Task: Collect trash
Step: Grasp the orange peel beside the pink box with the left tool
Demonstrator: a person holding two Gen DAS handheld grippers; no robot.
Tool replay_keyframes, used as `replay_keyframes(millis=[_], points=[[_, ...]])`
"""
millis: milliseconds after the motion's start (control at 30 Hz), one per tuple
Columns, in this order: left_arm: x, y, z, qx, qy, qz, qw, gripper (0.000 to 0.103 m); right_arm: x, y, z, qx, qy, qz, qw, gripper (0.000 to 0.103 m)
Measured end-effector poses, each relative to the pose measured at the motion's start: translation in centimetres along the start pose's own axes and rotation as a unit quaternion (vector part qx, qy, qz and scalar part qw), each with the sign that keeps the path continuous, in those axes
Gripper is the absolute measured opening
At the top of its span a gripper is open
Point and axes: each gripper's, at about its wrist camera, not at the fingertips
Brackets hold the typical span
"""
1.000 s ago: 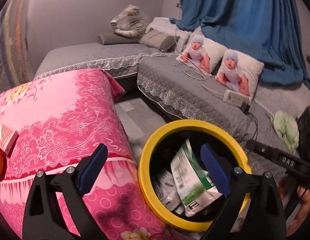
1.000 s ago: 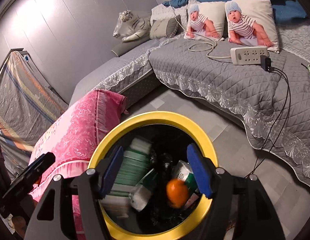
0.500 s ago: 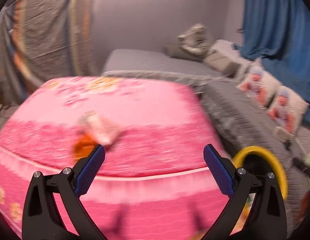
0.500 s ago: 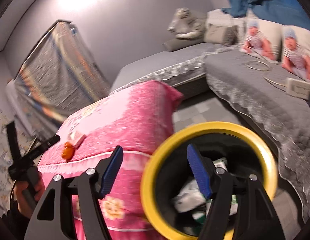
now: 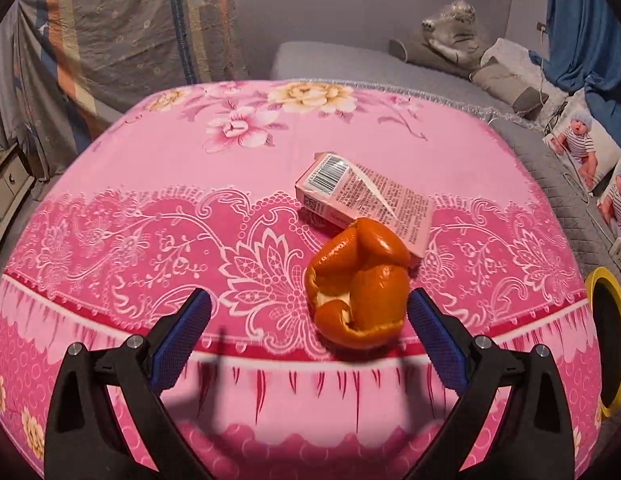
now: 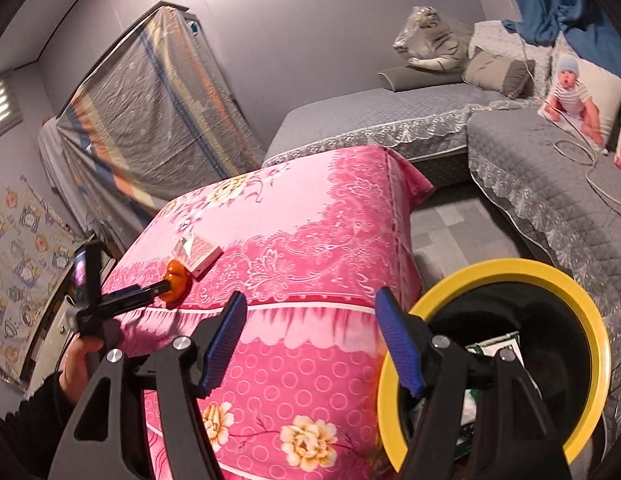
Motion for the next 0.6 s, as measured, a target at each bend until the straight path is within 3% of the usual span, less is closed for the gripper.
replay_keyframes(millis=[267,333,400,467,600], points=[[0.9,0.8,1.6,-0.022,-0.020,0.001,0.9996,0.090,0.3,-1.0,0.7,0.005,-0.010,-0.016,1.000,0.063],[0.9,1.2,2.0,-0.024,-0.025,0.009,0.9994,0.082,0.3,-1.2,0.8,0.006,-0.011,-0.019,1.000,0.063],[0.9,1.3,2.6,-0.027,-0.033,0.010,0.9990,0.059,0.5,-1.6,1.0,0.010,-0.014,-0.022,1.000,0.063],[0.8,1.3,2.8,-0.015,-0.036,0.009,0.9992,0.042,0.5,-2.2,1.0,0.014,-0.016,-0.030,0.999,0.063],[0.5,0.1,1.9,-0.028,-0.027,-0.009,0.9992,0.032,1.0,-3.9,1.2,0.016,-0.022,-0.058,0.998,0.063]])
Point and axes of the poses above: each gripper's, at about its wrist camera, not at the fingertips, and z roughly the way its jaws point, y to its right, x to its top, and after that the axes turned 11 degrees about -y, right-handed
